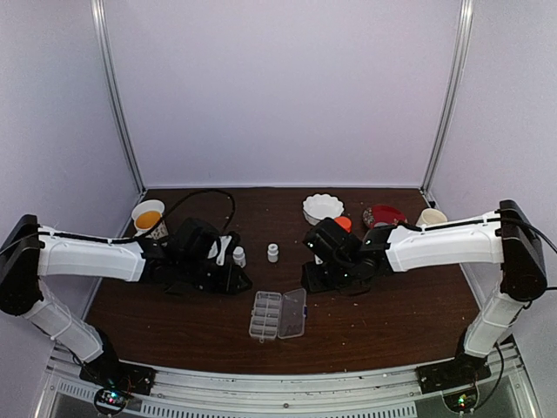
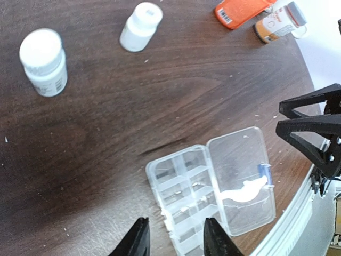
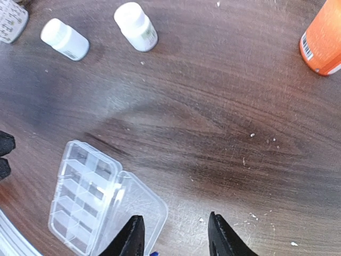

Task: Sort the pills into containers
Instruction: Adjust the pill container at the center of the board.

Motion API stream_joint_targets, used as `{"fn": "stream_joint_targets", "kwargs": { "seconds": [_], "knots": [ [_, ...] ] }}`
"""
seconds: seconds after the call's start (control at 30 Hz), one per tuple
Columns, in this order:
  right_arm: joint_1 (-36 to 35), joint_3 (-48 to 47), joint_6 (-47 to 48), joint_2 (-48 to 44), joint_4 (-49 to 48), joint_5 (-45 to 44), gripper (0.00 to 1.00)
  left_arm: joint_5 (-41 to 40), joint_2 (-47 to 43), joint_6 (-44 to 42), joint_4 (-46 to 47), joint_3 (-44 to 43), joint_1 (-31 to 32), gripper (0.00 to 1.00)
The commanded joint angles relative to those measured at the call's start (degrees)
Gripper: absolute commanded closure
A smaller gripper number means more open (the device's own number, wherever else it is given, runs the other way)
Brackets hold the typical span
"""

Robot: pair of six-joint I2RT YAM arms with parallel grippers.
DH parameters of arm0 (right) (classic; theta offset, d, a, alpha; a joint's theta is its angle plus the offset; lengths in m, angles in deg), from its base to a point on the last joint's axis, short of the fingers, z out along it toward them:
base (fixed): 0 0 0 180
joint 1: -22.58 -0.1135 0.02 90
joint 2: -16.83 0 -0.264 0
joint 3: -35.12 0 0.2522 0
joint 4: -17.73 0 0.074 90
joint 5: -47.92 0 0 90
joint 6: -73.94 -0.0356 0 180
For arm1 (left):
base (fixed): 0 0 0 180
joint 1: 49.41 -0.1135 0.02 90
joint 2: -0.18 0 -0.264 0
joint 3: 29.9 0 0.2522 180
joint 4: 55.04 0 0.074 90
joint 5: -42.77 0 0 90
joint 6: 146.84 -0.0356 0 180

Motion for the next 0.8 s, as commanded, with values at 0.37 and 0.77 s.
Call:
{"fn": "stream_joint_targets", "kwargs": {
  "seconds": [0.37, 0.77],
  "knots": [
    [-4.6, 0.2, 3.1, -8.0, -0.5, -3.2, 0.58, 0.0, -2.7, -2.8, -4.7, -7.5, 3.3, 0.55],
    [-6.7, 2.0, 0.4, -8.1, -3.0, -2.0, 0.83, 2.1, -1.8, -2.9, -6.2, -9.8, 5.5, 0.82]
  ]
}}
